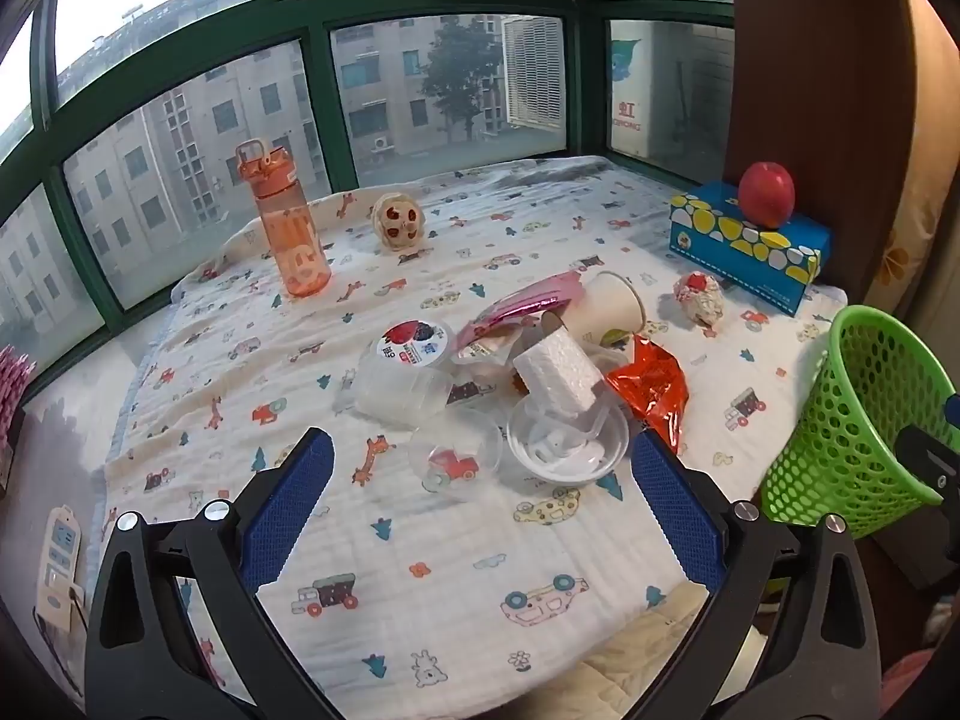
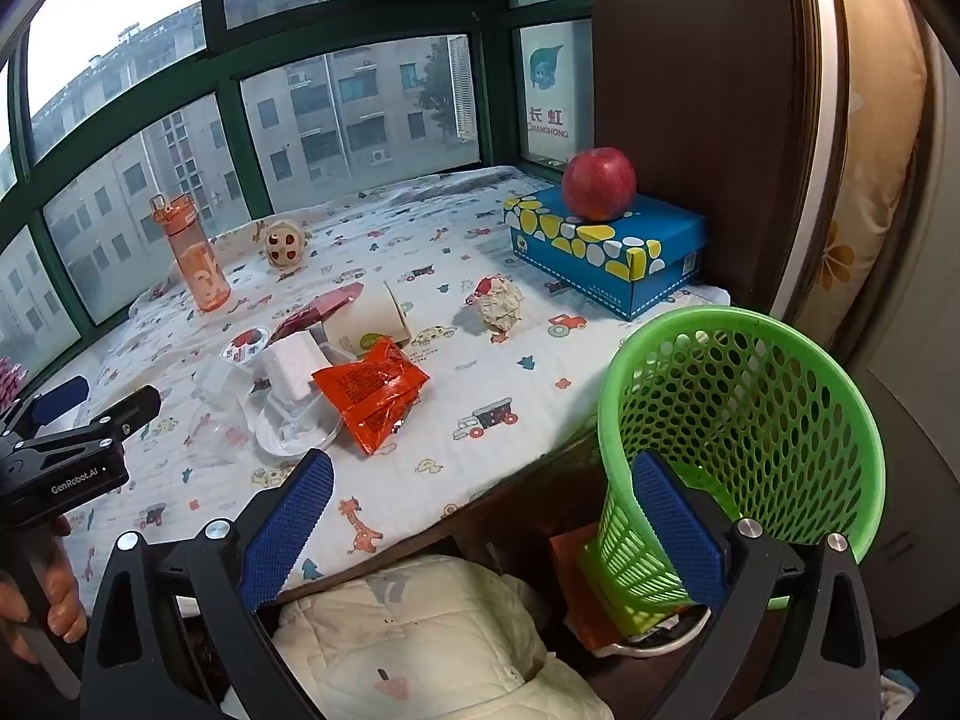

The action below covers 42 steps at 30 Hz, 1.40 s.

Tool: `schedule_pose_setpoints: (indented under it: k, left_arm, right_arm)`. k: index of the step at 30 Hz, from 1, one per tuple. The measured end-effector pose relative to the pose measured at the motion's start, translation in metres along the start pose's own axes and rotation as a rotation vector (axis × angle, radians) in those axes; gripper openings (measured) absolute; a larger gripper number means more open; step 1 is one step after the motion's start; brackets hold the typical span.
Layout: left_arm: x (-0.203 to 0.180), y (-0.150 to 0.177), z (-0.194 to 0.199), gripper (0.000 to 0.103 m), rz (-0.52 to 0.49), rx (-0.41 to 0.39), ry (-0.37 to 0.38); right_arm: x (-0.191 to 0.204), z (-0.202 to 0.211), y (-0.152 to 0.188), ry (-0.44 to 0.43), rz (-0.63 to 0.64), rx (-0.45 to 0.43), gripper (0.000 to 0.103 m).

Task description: Collect trash

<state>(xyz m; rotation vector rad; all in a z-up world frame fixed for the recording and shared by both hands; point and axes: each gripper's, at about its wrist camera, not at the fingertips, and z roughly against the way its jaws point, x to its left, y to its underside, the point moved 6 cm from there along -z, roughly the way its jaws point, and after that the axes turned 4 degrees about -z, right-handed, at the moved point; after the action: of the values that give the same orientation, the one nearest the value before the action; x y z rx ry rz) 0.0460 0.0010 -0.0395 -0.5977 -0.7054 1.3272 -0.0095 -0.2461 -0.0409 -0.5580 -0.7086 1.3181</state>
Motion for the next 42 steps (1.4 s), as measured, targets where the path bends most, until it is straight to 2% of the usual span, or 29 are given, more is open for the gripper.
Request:
schedule_pose_setpoints:
  k: [1,8,9,42]
  left_arm:
    - [-0.0005,-0.0007,0.0017,0.098,-0.013,-0.018,-0.017]
    - [-0.0007,-0.0006,0.0045,0.098,-0.003,-0.011,-0.029]
    - [-0.0021,0.0035,0.0001,0.098,-0.004,-0.01,-0.008]
    - [0.0016,-0.0019,0.0003,0.098,0.009,-0.002,-0.005]
  right_arm:
    - [-0.0001,0.0,0.0001,0.0,-0.001,0.003,0.097]
    - [-0.0011,0.0012,-0.0001,0.004,0.001,-0.002,0.097]
    - [-0.0008,0.0014,-0.0001,0.003,0.002,-0.003,0.097]
    - [0.0002,-0.0002,0.0,0.0,0.001,-0.003,0.097]
